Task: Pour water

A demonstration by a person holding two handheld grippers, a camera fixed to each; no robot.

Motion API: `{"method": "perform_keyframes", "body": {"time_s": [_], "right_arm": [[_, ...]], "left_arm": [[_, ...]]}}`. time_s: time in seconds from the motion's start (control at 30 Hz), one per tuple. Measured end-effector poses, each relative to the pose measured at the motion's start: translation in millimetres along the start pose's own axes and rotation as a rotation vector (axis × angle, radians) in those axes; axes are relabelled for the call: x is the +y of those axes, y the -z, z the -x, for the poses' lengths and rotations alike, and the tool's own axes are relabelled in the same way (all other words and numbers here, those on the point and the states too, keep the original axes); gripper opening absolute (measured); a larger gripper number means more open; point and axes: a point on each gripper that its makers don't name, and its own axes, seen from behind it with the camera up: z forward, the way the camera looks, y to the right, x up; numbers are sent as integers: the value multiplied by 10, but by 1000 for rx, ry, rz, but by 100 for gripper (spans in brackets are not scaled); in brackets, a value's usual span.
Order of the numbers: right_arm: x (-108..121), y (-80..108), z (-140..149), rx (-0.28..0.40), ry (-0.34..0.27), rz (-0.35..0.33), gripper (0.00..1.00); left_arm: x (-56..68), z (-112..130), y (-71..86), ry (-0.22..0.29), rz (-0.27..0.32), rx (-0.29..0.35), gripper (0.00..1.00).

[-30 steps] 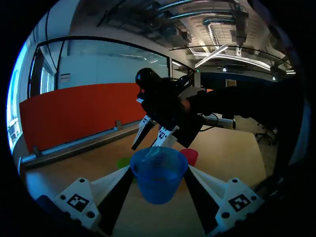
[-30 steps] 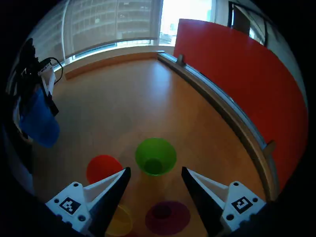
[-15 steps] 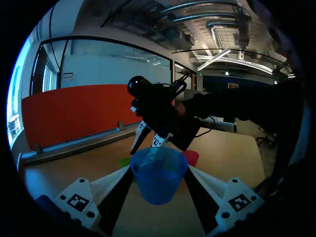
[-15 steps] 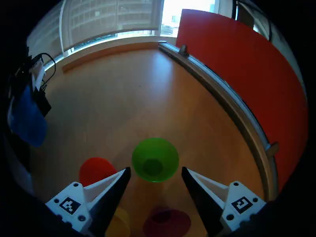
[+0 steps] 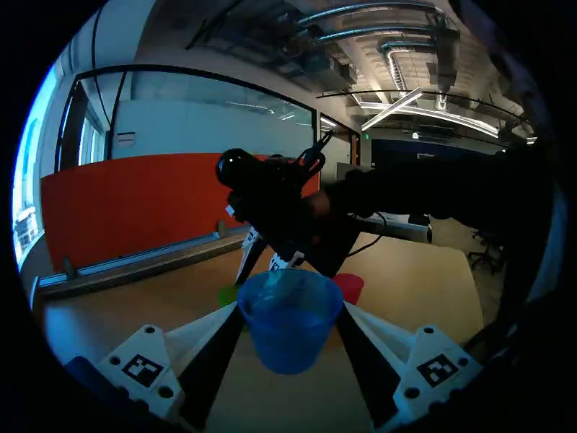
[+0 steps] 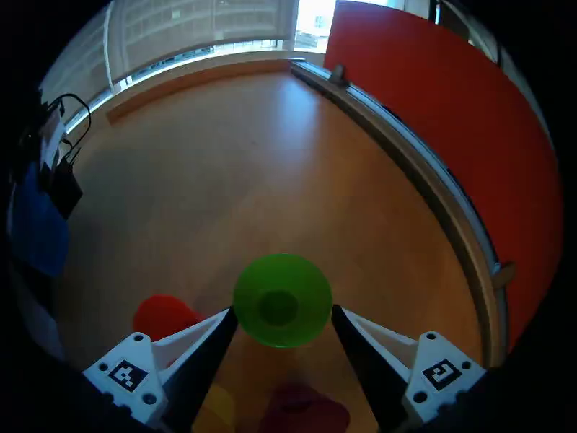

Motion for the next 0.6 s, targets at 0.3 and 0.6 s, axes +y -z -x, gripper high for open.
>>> {"method": "perform_keyframes", "body": {"time_s": [0.3,0.6], "right_arm": [[-22,-77,-21,-9,-15,-6,94],[-6,18,-65,26,-33,1,93]], "left_arm": [[-29,3,21,2,-7,1,86],[-41,2,32,2,-16,-1,86]]}}
